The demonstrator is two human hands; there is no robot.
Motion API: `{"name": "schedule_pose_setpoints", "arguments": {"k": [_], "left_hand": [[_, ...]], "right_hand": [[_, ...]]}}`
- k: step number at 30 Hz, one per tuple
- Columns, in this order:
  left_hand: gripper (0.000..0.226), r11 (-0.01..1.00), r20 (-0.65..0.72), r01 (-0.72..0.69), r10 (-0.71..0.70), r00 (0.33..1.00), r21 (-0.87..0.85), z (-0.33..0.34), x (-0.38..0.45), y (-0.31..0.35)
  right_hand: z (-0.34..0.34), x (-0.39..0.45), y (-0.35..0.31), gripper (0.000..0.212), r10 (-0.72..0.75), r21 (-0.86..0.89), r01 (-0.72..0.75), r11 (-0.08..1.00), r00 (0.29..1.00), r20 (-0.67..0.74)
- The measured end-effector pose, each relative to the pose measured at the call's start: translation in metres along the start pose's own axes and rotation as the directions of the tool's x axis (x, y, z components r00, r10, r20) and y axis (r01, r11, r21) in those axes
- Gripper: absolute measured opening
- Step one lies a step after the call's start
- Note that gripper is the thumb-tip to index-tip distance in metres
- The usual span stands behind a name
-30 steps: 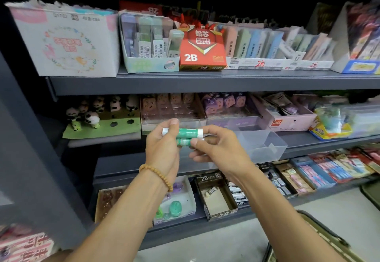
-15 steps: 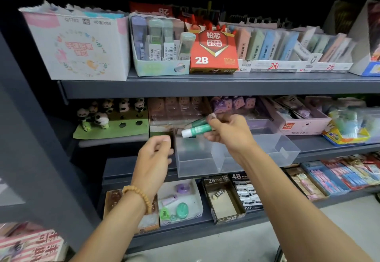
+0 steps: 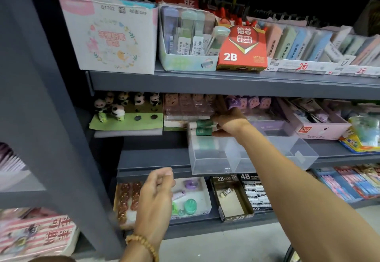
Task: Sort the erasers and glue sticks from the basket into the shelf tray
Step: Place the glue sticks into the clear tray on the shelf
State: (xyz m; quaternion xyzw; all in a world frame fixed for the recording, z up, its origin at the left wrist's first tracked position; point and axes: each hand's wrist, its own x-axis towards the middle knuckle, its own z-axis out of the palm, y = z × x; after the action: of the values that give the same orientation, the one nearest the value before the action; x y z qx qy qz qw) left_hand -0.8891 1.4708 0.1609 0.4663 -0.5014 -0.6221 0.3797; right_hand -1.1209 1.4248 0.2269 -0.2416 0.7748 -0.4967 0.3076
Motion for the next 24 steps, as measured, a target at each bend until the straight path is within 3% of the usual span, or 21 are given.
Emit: {"name": "schedule_pose_setpoints", "arguments": {"k": [1, 3, 5, 11, 19, 24], "left_hand": [[0.013, 1.0, 0.01, 0.008, -0.008, 1.0, 0.008, -0.001, -0.001, -0.002], [0.013, 1.0, 0.025, 0.009, -0.009, 1.0, 0.019, -0.001, -0.005, -0.005], [0.014, 1.0, 0.045, 0.005, -0.006, 0.999, 0.028, -0.001, -0.011, -0.005], [0.015, 0.999, 0.112, 0.008, -0.014, 0.994, 0.05, 0.008, -0.041, -0.006], [0.014, 0.997, 0.297, 0.026, -0.047, 0.954, 0.073, 0.042, -0.096, -0.028], [0.013, 0.993, 0.493, 0.023, -0.079, 0.866, 0.118, 0.076, -0.134, -0.052]], "right_hand": [[-0.004, 0.001, -0.002, 0.005, -0.004, -0.127, -0.002, 0.992, 0.999, -0.046], [-0.012, -0.001, -0.003, 0.021, -0.079, -0.293, 0.041, 0.955, 0.99, -0.12], [-0.019, -0.009, -0.002, 0.031, -0.151, -0.265, 0.114, 0.957, 0.981, -0.124], [-0.045, -0.072, 0.02, 0.014, -0.256, -0.202, 0.234, 0.951, 0.963, -0.087], [-0.098, -0.182, 0.1, 0.012, -0.024, 0.133, 0.053, 0.99, 0.978, -0.208], [-0.144, -0.245, 0.167, 0.017, 0.113, 0.23, -0.024, 0.973, 0.918, -0.38]]}}
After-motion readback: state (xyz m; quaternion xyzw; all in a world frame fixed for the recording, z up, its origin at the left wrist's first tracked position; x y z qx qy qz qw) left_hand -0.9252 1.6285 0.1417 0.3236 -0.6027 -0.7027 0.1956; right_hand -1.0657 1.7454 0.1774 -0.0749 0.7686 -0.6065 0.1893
